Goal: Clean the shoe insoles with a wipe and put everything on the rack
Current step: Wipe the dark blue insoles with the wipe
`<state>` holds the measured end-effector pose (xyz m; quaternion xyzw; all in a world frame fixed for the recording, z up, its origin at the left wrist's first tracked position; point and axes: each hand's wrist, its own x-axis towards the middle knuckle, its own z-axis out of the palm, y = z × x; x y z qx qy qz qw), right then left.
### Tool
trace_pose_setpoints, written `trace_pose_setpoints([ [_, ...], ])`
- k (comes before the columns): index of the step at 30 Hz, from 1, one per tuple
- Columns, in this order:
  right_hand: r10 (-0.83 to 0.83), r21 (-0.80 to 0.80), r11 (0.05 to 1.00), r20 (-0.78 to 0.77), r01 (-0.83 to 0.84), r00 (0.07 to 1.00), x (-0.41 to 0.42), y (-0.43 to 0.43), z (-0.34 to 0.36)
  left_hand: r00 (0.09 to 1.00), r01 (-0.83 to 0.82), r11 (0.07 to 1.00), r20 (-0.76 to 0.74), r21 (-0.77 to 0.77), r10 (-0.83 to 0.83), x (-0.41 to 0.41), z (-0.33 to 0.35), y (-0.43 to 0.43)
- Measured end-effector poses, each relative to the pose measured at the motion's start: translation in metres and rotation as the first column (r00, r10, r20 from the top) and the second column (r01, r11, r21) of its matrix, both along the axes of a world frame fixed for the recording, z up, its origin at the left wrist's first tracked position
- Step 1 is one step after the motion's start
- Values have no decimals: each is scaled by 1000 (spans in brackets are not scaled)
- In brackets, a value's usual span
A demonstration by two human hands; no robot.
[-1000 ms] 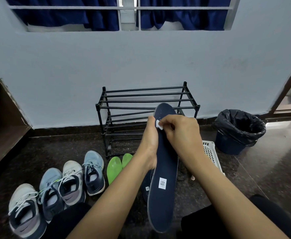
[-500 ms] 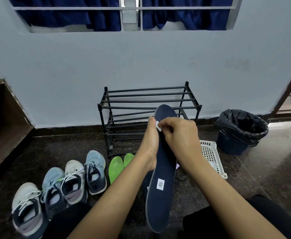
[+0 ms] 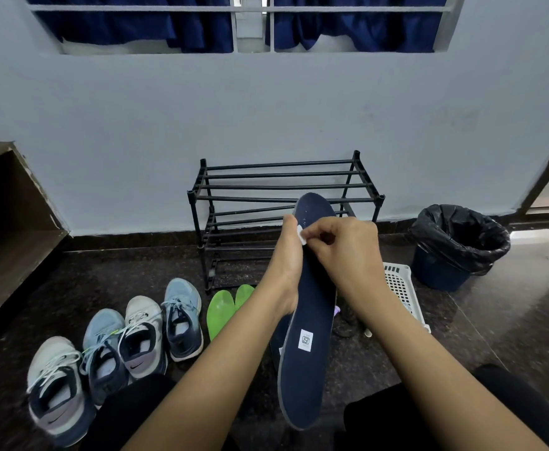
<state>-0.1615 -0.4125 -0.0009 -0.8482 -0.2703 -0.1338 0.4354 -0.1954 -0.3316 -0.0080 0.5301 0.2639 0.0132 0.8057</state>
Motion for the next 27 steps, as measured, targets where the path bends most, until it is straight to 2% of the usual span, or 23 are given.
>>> trace_pose_setpoints([
  [5, -45, 45, 998, -10, 45, 999, 4, -3, 2, 999, 45, 999, 10, 13, -45, 1, -3, -4],
  [9, 38, -57, 998, -44, -40, 998, -2, -4, 2, 1000, -9, 1000, -17, 24, 9, 2, 2, 5],
  [12, 67, -109, 992, -9, -68, 998, -5, -4, 2, 999, -38, 999, -33, 37, 39, 3, 2, 6],
  [15, 45, -75, 996, 33, -43, 998, -2, -6, 3, 999, -51, 998, -5, 44, 51, 5, 0, 2],
  [22, -58, -15, 998, 57, 59, 997, 5, -8, 4, 998, 61, 998, 4, 17, -61, 4, -6, -11],
  [27, 47, -85, 995, -23, -49, 999, -4, -9, 7, 999, -32, 998, -17, 63, 33, 5, 1, 1],
])
